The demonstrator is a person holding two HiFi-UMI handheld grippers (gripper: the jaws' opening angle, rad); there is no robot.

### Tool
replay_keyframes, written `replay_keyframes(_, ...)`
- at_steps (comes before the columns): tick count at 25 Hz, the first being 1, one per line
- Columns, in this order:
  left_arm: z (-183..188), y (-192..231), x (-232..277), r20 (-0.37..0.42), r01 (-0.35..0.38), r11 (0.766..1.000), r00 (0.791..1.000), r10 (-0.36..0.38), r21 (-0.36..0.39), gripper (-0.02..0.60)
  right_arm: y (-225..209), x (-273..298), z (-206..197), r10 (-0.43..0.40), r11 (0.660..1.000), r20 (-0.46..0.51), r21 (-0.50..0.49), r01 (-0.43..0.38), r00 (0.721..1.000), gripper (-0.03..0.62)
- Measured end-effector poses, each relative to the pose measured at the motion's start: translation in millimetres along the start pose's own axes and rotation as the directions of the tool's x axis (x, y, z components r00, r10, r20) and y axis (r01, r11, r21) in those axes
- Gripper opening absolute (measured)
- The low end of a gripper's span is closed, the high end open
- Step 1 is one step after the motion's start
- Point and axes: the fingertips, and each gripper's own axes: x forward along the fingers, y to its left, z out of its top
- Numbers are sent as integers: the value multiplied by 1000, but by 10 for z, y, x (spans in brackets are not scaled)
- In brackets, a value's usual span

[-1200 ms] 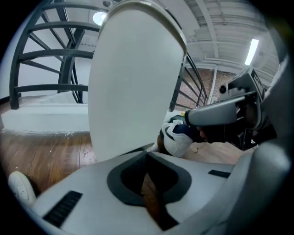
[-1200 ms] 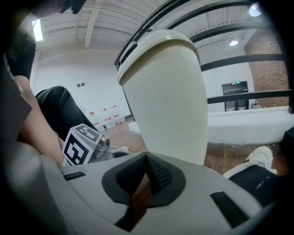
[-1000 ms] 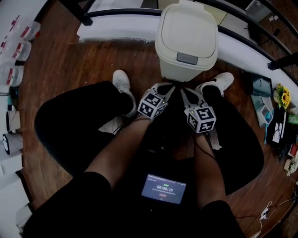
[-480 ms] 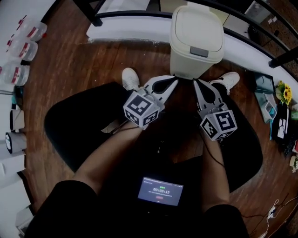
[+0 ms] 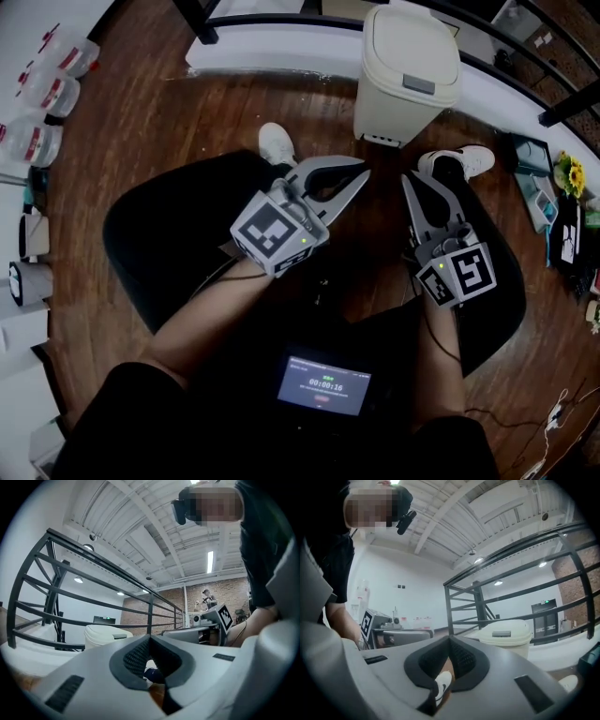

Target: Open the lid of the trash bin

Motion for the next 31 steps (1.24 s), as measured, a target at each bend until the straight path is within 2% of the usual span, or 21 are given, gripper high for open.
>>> replay_keyframes(4,-14,-179,-144,1,28,999,1000,-28,26,21,288,-176,-5,10,1000,2,-12,-10,1000,18)
replay_keyframes(7,-15,-273,-170,15,47,999,999,-47,21,20,410,-224,3,9,999,12,-37,-9,1000,18)
replay_keyframes(11,48,-369,-156,36,62,997,997,-64,53,20,525,-242,38,24,998,14,-61,-24,1000,18)
replay_keyframes(31,-42,-409,-113,19,81,994,996,-82,67,20,535,-282,21,11,998,29,-66,-10,1000,18)
